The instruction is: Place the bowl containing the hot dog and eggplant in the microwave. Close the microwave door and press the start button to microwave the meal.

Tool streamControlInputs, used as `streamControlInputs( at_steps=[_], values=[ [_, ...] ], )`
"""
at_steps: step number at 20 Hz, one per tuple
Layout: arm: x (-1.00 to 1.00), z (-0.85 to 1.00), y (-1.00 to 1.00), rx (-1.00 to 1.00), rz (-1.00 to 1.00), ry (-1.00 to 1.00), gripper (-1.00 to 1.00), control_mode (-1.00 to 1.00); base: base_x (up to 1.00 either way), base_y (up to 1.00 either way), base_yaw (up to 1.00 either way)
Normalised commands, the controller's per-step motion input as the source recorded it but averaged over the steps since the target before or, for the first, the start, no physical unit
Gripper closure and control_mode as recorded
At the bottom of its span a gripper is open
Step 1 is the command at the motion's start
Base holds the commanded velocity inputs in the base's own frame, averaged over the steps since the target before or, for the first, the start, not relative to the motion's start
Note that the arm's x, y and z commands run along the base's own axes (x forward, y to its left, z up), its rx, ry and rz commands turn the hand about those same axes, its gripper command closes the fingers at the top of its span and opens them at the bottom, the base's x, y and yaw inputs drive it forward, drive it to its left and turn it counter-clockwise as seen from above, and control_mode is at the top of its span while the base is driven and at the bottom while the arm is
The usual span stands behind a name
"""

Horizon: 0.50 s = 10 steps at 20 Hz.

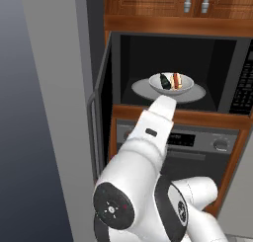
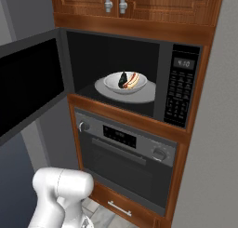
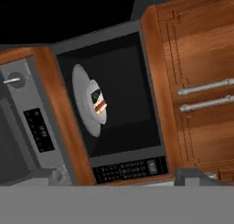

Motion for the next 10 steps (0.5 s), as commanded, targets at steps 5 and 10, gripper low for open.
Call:
streamControlInputs(
  at_steps=[5,10],
  values=[
    [-0.13,0.0,1.0,-0.49,-0.02,0.0,-1.0,-1.0,0.0,0.0,0.0],
    [-0.01,-0.11,1.0,-0.39,-0.05,0.0,-1.0,-1.0,0.0,0.0,0.0]
  ],
)
